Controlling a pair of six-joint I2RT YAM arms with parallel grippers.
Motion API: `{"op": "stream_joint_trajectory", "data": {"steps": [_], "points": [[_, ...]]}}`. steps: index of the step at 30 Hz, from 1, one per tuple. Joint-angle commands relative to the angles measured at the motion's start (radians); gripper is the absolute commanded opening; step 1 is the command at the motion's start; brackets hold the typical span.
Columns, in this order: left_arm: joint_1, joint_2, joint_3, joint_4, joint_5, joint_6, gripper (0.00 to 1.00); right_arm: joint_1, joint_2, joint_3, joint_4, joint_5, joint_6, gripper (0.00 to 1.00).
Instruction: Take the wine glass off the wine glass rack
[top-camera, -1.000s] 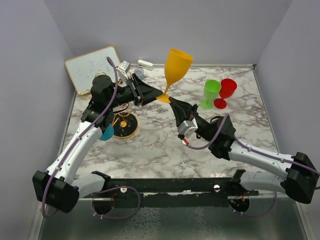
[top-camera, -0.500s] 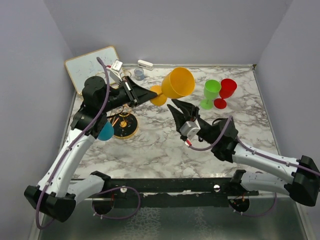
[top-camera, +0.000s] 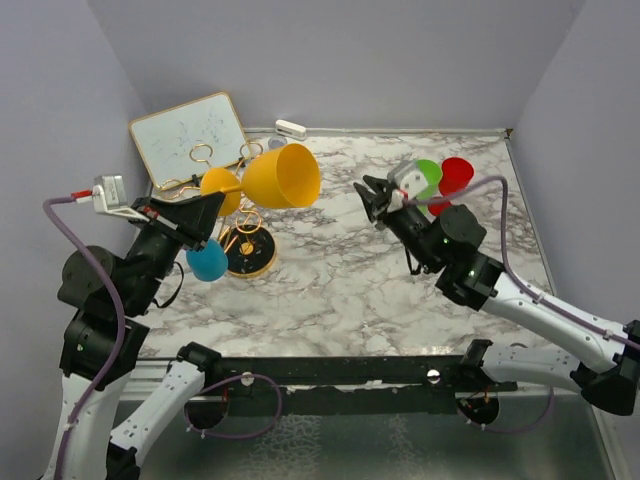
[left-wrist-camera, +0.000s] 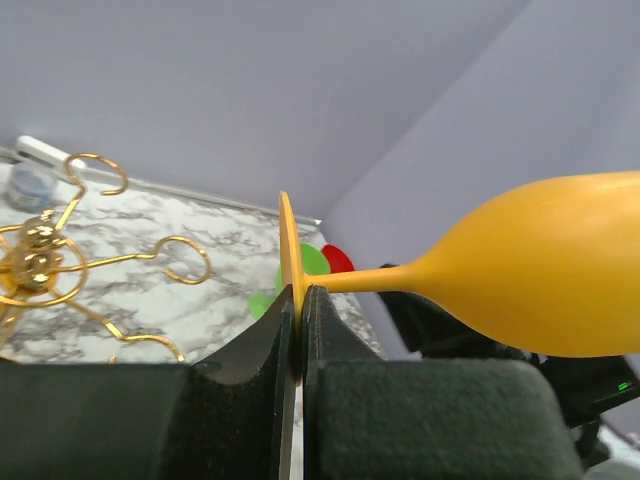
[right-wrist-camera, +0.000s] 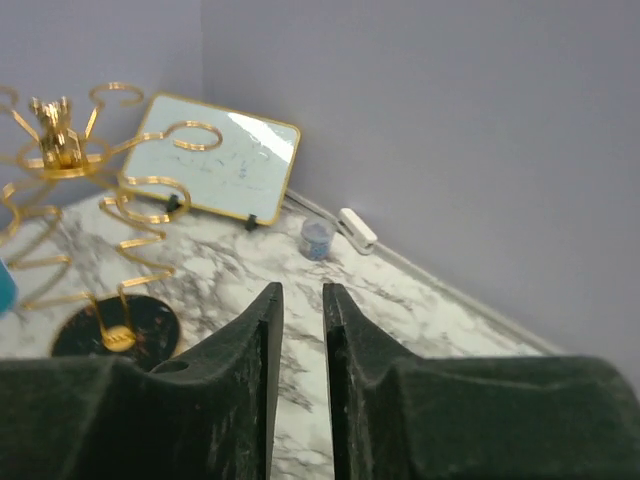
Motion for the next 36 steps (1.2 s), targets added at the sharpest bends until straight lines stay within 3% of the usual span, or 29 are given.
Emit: {"op": "stream_joint_trajectory", "data": {"steps": [1, 3, 5, 11, 13, 15, 20, 26, 36], "points": [[0.002, -0.04, -0.016, -0.116, -0.145, 0.109, 0.0, -0.011, 0.152, 0.394, -0.546, 0.134, 0.37, 0.15], [0.002, -0.048, -0.017, -0.145, -0.149, 0.124, 0.0, -0.022, 0.239, 0.571, -0.703, 0.076, 0.411, 0.05], [0.002, -0.051, -0.02, -0.166, -0.146, 0.136, 0.0, -0.043, 0.308, 0.712, -0.804, 0.001, 0.447, 0.01], [0.002, -0.035, -0.007, -0.218, -0.123, 0.182, 0.0, -0.187, 0.401, 0.982, -0.921, -0.446, 0.553, 0.03], [0.002, -0.029, -0.003, -0.222, -0.115, 0.191, 0.0, -0.191, 0.393, 0.999, -0.907, -0.548, 0.56, 0.26], [0.002, -0.026, -0.004, -0.213, -0.108, 0.192, 0.0, -0.191, 0.381, 0.995, -0.884, -0.658, 0.565, 0.4], [0.002, -0.007, -0.011, -0.173, -0.069, 0.186, 0.0, -0.191, 0.386, 0.982, -0.862, -0.876, 0.573, 0.5], [0.002, 0.019, -0.021, -0.133, -0.025, 0.174, 0.0, -0.191, 0.405, 0.964, -0.865, -0.918, 0.575, 0.53], [0.002, 0.021, -0.019, -0.115, -0.014, 0.166, 0.0, -0.191, 0.431, 0.951, -0.854, -0.852, 0.562, 0.53]]}}
